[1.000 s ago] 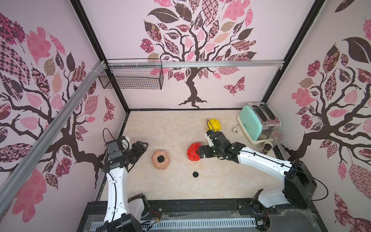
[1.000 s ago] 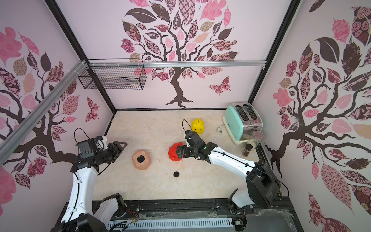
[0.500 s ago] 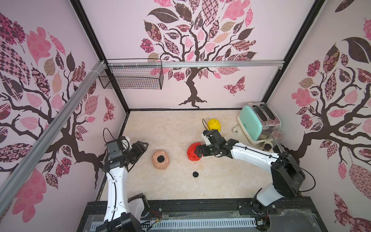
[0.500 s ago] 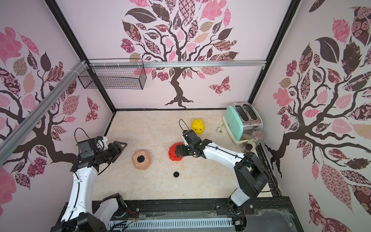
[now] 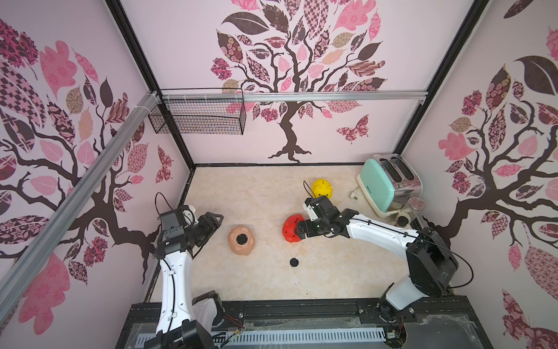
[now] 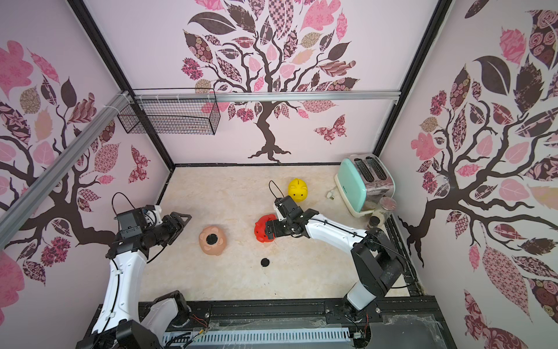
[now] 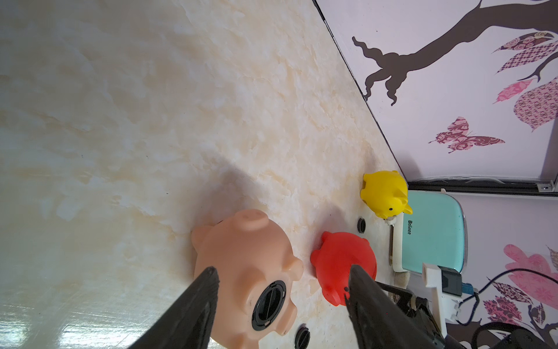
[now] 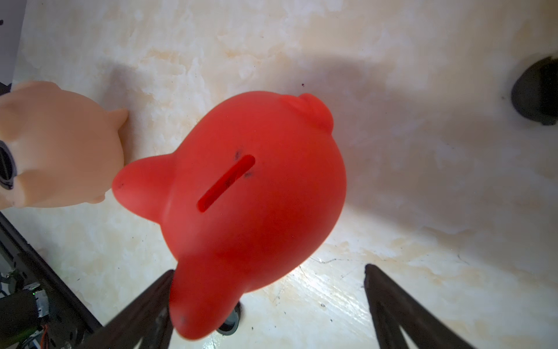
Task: Close piggy banks
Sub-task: Turn over the piggy bank at the center of the board.
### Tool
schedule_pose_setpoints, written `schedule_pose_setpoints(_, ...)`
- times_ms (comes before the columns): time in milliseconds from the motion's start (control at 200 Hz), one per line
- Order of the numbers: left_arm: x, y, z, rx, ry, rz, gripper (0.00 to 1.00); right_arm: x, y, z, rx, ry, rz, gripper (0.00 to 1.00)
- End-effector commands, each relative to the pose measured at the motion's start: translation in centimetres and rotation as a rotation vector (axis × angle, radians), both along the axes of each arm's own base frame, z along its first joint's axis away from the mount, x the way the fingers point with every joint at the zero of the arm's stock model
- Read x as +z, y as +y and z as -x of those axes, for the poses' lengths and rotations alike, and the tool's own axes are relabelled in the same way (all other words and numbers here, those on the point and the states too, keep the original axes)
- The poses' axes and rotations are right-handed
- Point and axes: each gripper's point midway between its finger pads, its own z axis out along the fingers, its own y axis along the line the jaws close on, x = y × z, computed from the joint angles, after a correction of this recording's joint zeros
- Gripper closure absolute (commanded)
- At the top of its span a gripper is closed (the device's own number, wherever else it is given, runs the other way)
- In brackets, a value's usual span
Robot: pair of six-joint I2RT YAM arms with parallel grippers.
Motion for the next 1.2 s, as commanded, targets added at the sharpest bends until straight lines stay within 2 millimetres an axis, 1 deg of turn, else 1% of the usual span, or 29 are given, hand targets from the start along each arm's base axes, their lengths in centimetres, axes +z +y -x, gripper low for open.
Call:
schedule_pose_setpoints(0,-0.1,0.0,-0.1,-0.004,-0.006,-0.007,0.3,0.5,-1.0,-0.5,-0.014,-0.012,0.049,0.04)
schedule_pose_setpoints(80,-0.1,0.0,0.0,-0.003,-0.003,-0.005,0.3,0.6,-1.3,-0.4,-0.01,-0.011,0.066,0.04)
schedule_pose_setpoints(310,-0.1,0.0,-0.1,-0.003,-0.004,-0.006,0.3,1.2,-2.8,-0.8,-0.024,-0.042,0.127,0.04)
schedule_pose_setpoints(500,-0.1,0.0,-0.1,-0.004,-0.003,-0.005,0.3,1.9,-3.4,-1.1,-0.037,-0.065,0.148,0.04)
schedule_pose_setpoints(530,-0.1,0.0,-0.1,-0.004,-0.003,-0.005,0.3,2.1,-3.3,-1.2,-0.032,-0.07,0.139,0.04)
schedule_pose_setpoints(580,-0.1,0.0,-0.1,-0.005,-0.003,-0.004,0.3,2.6,-2.4,-0.8,-0.004,-0.067,0.087,0.05)
schedule_pose_setpoints(695,-0.1,0.0,-0.1,-0.007,-0.005,-0.005,0.3,4.6,0.3,0.1,0.078,-0.072,-0.081,0.05)
schedule_pose_setpoints(780,-0.1,-0.1,-0.1,-0.008,-0.006,-0.006,0.3,5.7,0.8,-0.5,0.06,-0.108,-0.129,0.06)
schedule_pose_setpoints(885,-0.1,0.0,-0.1,-0.006,-0.006,-0.005,0.3,5.4,0.8,-1.4,0.022,-0.108,-0.122,0.07)
schedule_pose_setpoints(985,-0.1,0.0,-0.1,-0.006,-0.004,-0.004,0.3,4.4,0.9,-1.7,0.003,-0.083,-0.107,0.11)
schedule_pose_setpoints(1195,-0.2,0.0,-0.1,-0.007,-0.002,-0.004,0.3,2.8,-0.1,-2.0,-0.04,-0.075,-0.055,0.17)
